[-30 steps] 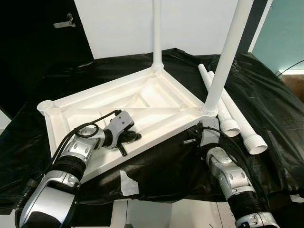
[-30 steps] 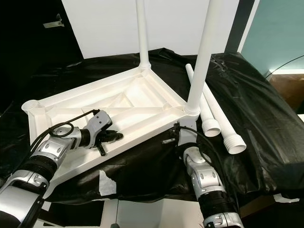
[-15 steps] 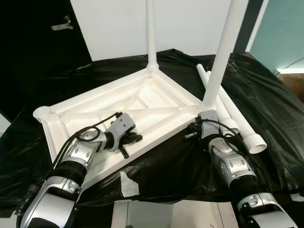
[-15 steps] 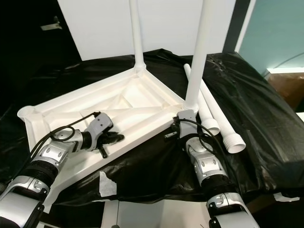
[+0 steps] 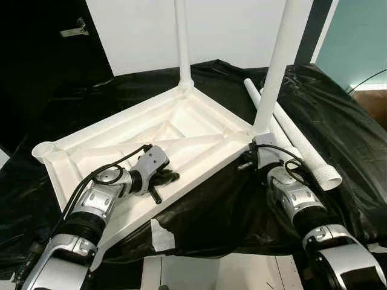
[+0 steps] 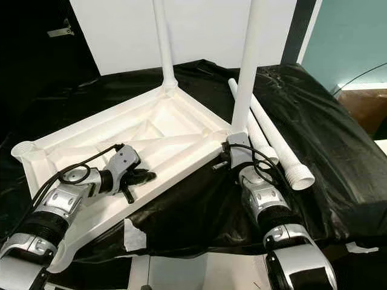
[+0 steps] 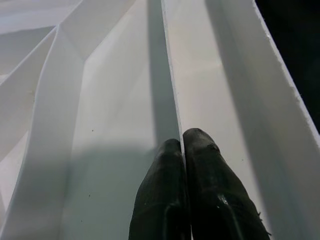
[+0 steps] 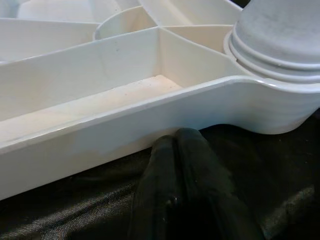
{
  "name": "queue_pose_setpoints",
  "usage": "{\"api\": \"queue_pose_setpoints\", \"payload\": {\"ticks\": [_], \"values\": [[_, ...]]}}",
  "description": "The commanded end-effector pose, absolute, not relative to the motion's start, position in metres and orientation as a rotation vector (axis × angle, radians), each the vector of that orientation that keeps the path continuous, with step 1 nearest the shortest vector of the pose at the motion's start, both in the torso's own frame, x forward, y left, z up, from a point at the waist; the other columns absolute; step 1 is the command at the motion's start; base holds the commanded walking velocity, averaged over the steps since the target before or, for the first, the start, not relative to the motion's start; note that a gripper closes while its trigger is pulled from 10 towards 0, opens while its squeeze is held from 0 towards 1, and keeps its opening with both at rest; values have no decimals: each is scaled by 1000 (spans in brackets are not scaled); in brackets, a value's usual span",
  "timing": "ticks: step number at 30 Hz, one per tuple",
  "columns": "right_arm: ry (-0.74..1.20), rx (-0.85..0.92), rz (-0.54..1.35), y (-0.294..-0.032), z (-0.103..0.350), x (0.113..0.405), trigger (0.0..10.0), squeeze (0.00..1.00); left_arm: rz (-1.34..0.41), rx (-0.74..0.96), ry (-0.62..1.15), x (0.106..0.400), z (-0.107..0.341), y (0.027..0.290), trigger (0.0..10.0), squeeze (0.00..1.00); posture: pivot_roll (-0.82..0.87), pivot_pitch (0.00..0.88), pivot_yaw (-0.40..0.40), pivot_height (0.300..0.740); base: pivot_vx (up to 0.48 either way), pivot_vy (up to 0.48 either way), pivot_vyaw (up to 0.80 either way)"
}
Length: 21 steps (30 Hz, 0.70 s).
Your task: Building children table
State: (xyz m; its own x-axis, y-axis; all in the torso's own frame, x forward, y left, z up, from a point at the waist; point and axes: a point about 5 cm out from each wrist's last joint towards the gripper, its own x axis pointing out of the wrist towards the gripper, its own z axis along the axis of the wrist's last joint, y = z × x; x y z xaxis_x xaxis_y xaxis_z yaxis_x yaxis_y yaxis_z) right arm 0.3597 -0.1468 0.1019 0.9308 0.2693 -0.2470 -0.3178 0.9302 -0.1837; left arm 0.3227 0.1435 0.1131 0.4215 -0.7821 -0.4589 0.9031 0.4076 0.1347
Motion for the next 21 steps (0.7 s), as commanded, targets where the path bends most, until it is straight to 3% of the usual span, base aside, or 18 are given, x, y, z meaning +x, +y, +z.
{"api": "queue_pose_setpoints", "payload": {"ticks": [1,6,7,13,14,20,21], "values": [[163,-241,241,-157,118,369,10000,0,-1371,296,360,300,102,120,0,0,-56,0,55,740,0,0,0],[145,-241,248,-152,121,372,10000,0,-1368,299,298,302,107,110,471,0,-58,0,56,740,0,0,0],[135,-237,264,-147,121,371,10000,0,-1315,312,275,308,109,110,10000,0,-58,0,56,740,0,0,0],[110,-225,317,-131,117,363,10000,0,-1209,291,201,322,118,112,10000,0,-70,0,53,740,0,0,0],[99,-218,337,-125,115,358,10000,0,-1184,250,159,325,125,112,10000,1000,-76,0,54,740,0,0,0],[59,-184,377,-109,113,346,10000,0,-1122,162,21,334,147,110,10000,1000,-90,0,59,740,0,0,0],[49,-170,377,-106,114,343,10000,0,-1102,138,-9,337,152,110,10000,157,-94,0,60,740,0,0,0]]}}
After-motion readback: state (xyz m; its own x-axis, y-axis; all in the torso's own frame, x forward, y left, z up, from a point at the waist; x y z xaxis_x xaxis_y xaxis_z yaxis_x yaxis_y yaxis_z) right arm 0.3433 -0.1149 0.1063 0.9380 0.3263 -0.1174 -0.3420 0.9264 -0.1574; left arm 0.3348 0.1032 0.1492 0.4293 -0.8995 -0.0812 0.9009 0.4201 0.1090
